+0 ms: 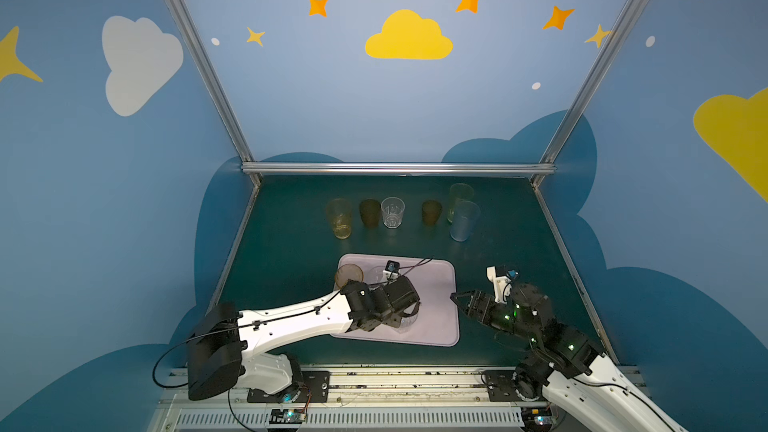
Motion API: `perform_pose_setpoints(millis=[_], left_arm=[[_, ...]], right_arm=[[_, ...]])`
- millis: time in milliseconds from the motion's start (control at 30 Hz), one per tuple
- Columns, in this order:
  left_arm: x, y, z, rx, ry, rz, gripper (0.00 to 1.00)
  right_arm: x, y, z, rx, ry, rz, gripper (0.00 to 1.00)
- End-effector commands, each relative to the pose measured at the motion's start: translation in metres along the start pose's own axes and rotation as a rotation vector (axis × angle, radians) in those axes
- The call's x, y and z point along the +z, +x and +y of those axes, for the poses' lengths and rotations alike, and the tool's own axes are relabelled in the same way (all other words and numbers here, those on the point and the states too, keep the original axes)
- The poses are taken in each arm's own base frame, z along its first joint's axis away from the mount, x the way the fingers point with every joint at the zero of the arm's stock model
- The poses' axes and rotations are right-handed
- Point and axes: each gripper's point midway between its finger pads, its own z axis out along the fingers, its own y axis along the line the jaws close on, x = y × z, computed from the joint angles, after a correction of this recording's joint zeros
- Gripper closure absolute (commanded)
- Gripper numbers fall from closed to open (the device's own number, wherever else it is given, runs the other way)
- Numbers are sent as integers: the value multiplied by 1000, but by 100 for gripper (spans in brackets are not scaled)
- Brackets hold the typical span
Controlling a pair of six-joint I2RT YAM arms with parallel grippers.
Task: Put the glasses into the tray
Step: 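Lower the clear glass onto the tray and open the left gripper, then raise the left gripper off the tray while the right gripper reaches to the glasses beyond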
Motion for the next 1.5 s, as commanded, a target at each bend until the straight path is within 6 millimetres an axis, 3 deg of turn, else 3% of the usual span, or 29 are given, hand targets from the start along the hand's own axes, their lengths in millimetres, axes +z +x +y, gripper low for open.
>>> perform_pose_setpoints(millis=[0,100,167,367,533,833,1167,1467], left_arm=[[-14,-10,2,0,8,-44,32],[-23,-16,3,12,27,-81,8],[-30,-22,6,8,33,-126,0],[-53,-44,29,-9,-16,-268,0],[-63,-51,47,-56,-10,-307,0],[-71,-51,82,-183,32,-360,0],[-70,-40,96,-277,112,-347,0],[-68,-30,95,-313,164,-319,0]], right_arm=[[1,0,-2,0,-3,-8,13],[0,-1,-1,1,-3,-8,13],[0,0,-2,3,0,-6,13],[-1,-1,-2,7,22,0,13],[1,-6,1,-1,50,5,14],[22,-31,30,-70,85,31,14],[77,-75,77,-187,131,96,14],[137,-119,79,-164,192,120,14]])
